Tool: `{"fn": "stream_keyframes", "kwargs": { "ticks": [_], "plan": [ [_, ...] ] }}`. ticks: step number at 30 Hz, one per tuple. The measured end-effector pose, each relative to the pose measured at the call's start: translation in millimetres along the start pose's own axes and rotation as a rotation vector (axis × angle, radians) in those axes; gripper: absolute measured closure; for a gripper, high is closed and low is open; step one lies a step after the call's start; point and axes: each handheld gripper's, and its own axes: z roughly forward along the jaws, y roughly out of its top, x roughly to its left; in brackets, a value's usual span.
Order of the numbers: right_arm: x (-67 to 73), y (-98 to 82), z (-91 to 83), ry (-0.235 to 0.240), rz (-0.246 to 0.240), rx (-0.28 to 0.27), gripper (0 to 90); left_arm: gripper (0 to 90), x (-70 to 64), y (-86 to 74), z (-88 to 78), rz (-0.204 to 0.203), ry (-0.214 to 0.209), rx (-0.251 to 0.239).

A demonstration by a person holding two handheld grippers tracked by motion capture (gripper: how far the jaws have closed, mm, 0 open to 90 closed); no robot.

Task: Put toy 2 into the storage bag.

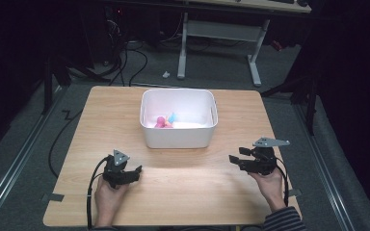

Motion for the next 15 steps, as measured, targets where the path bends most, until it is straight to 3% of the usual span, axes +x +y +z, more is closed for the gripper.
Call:
{"fn": "stream_keyframes", "kwargs": {
  "ticks": [6,15],
  "plan": [
    [2.4,-14.7,14.6,-0.052,-0.019,0.004,40.4,25.5,0.0,0.0,-0.1,0.001,0.000,0.001],
    [1.1,-31.3,34.1,-0.077,-0.005,0.033,40.2,25.5,0.0,0.0,0.0,0.000,0.000,0.000]
  ]
}}
